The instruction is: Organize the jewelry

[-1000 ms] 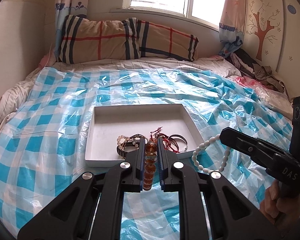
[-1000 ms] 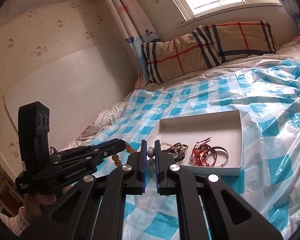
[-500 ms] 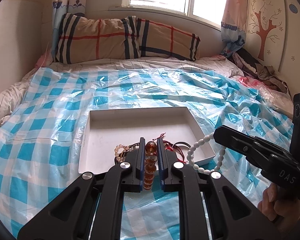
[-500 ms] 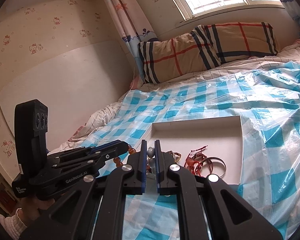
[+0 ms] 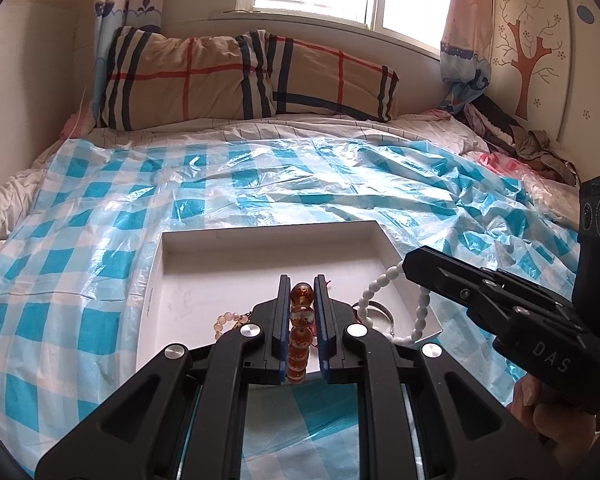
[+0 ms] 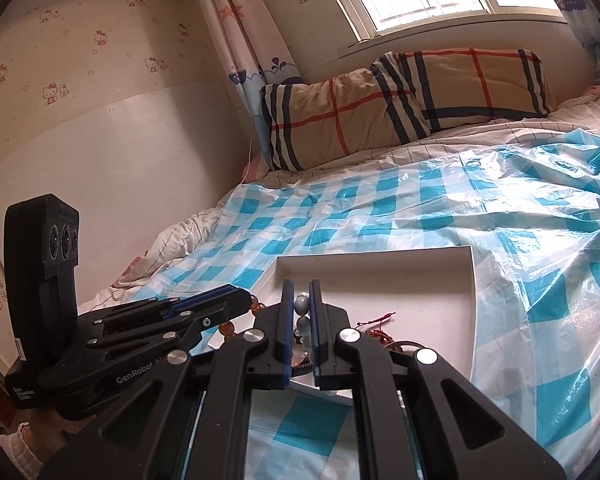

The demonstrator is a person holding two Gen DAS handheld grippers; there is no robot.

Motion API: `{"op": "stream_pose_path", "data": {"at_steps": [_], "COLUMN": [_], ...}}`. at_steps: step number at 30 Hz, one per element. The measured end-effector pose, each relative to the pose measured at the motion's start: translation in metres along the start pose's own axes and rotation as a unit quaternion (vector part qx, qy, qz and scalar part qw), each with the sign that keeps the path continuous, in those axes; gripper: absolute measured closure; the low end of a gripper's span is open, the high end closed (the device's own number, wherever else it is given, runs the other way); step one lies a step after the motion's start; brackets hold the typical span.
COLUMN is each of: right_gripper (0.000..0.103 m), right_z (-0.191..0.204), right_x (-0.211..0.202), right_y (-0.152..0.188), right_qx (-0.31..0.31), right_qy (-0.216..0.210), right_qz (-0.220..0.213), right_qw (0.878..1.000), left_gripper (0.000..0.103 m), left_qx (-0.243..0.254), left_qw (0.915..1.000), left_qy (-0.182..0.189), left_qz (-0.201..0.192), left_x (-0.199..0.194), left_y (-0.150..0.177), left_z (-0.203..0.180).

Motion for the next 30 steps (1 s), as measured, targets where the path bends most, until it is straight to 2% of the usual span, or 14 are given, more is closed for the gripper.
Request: {"op": "stream_pose_path", "data": {"at_steps": [4,5,6,7,8,13,14,16,18,22,30], "right_gripper": [0.094,0.092,0.086,0.073,0.07,0.07,0.07,0.07,0.07,0.064,0.061], "right_z": [-0.011,-0.015,-0.018,-0.021,-0.023,-0.017,-0.016,-0.012,-0.007,0.004,0.03], "right_x": [0.013,0.018,0.021,0.024,0.027,0.019,0.016,0.007,-0.005,-0.035,-0.094], "right_y": [0.006,0.008,0.01,0.012,0.013,0.014,0.014,0.014,0.014,0.013,0.015], "right_qx": [-0.01,-0.014,-0.018,-0.021,-0.024,-0.043,-0.047,-0.053,-0.056,-0.06,-0.059], "right_qy": [0.017,0.024,0.032,0.036,0.038,0.049,0.052,0.058,0.061,0.064,0.061], "right_qz": [0.006,0.011,0.015,0.018,0.02,0.028,0.03,0.036,0.04,0.046,0.056], "right_qw": [1.0,1.0,0.999,0.999,0.999,0.997,0.997,0.996,0.996,0.995,0.995], "left_gripper": [0.092,0.092,0.092,0.092,0.092,0.077,0.074,0.061,0.056,0.052,0.045], "left_qx": [-0.005,-0.005,-0.005,-0.006,-0.007,-0.008,-0.007,-0.005,0.0,0.008,0.015], "left_qw": [1.0,1.0,0.9999,0.9999,0.9998,0.9991,0.9988,0.9984,0.998,0.9975,0.9968], "left_qy": [-0.003,-0.006,-0.011,-0.015,-0.017,-0.038,-0.044,-0.052,-0.06,-0.066,-0.07], "left_qz": [0.001,0.001,0.0,0.003,0.009,0.017,0.018,0.019,0.019,0.025,0.033], "left_x": [0.015,0.019,0.022,0.027,0.031,0.032,0.028,0.02,0.007,-0.026,-0.096], "left_y": [0.002,0.003,0.004,0.004,0.005,0.007,0.007,0.007,0.008,0.009,0.018], "left_z": [0.002,0.003,0.005,0.007,0.008,0.019,0.02,0.021,0.022,0.023,0.016]}}
Point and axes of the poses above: each gripper's, at about its wrist camera, not at the fingertips, and x roughly the way its jaws point, z to its left, y to its underside, the point moved 9 cm from there along x, roughly the way its jaws point, and after that the axes turned 15 degrees about -z, right-handed, at the moved point
